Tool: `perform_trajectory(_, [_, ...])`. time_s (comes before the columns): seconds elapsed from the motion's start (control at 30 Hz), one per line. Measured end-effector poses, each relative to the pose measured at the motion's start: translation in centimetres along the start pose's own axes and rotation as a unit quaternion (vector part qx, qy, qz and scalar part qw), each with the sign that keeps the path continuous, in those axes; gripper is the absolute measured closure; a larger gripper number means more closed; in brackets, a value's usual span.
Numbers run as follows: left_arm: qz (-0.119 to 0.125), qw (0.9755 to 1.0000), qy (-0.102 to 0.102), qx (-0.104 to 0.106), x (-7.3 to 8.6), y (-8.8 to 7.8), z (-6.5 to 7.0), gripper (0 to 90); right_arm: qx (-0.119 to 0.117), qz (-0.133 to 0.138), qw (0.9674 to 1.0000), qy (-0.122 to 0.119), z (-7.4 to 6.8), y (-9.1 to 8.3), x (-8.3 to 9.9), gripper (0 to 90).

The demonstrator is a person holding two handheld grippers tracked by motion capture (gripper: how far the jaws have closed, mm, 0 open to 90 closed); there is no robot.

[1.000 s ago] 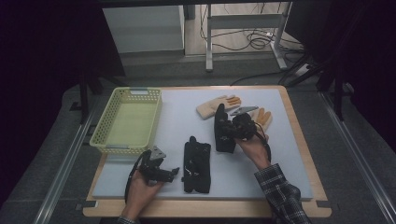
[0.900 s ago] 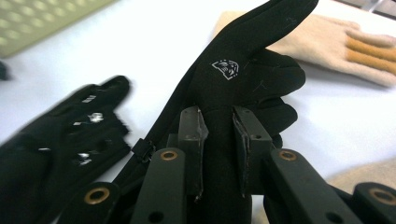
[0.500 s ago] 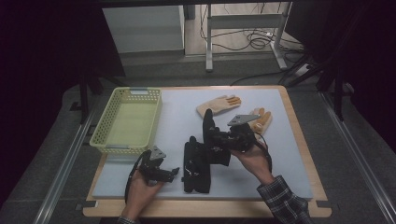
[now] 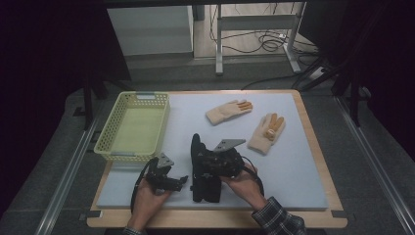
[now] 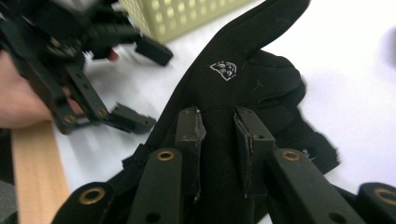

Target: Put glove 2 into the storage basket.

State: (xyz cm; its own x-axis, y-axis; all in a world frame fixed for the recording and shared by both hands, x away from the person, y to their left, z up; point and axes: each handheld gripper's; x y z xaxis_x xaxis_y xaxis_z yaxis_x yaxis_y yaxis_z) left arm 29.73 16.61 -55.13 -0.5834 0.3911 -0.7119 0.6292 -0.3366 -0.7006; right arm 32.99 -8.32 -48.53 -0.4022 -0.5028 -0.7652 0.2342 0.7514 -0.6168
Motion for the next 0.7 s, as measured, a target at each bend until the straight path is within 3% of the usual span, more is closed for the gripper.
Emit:
perform_trajectory(0.07, [-0.001,1.0,0.0,0.001,0.0,0.0,0.0,6.5,0.001,-0.001,1.0,0.0,-0.1,0.6,0.7,65.2])
perform_trajectory(0.1, [0.0,1.0,-0.002,0.0,0.0,0.0,0.0,6.5,0.009,-0.016,0.9998,-0.003,-0.3,1.2,1.2,53.7])
perform_trajectory(0.13, [0.0,1.0,-0.001,0.0,0.0,0.0,0.0,6.5,0.009,-0.016,0.9998,-0.003,-0.3,1.2,1.2,53.7])
perform_trajectory(0.23, [0.0,1.0,-0.001,0.0,0.0,0.0,0.0,6.5,0.022,-0.028,0.9992,-0.016,-0.8,1.1,1.8,42.9])
perform_trajectory(0.47, [0.0,1.0,-0.002,0.0,0.0,0.0,0.0,6.6,0.033,0.001,0.9994,-0.011,0.0,-1.2,1.8,41.8])
perform_trajectory(0.7, [0.0,1.0,-0.002,0.0,0.0,0.0,0.0,6.6,0.036,0.011,0.9993,0.009,1.2,-3.4,3.1,55.5])
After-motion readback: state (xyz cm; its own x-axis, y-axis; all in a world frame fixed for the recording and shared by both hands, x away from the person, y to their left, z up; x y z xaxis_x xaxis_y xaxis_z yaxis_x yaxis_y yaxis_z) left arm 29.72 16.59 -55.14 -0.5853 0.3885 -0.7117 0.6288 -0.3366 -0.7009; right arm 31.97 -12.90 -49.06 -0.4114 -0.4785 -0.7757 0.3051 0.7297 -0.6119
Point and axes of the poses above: each handheld gripper's, and its own axes: y roughly forward along the jaws, x roughly out of its underside, z roughly to its right, and after that the axes turned 8 degrees about -x, right-handed
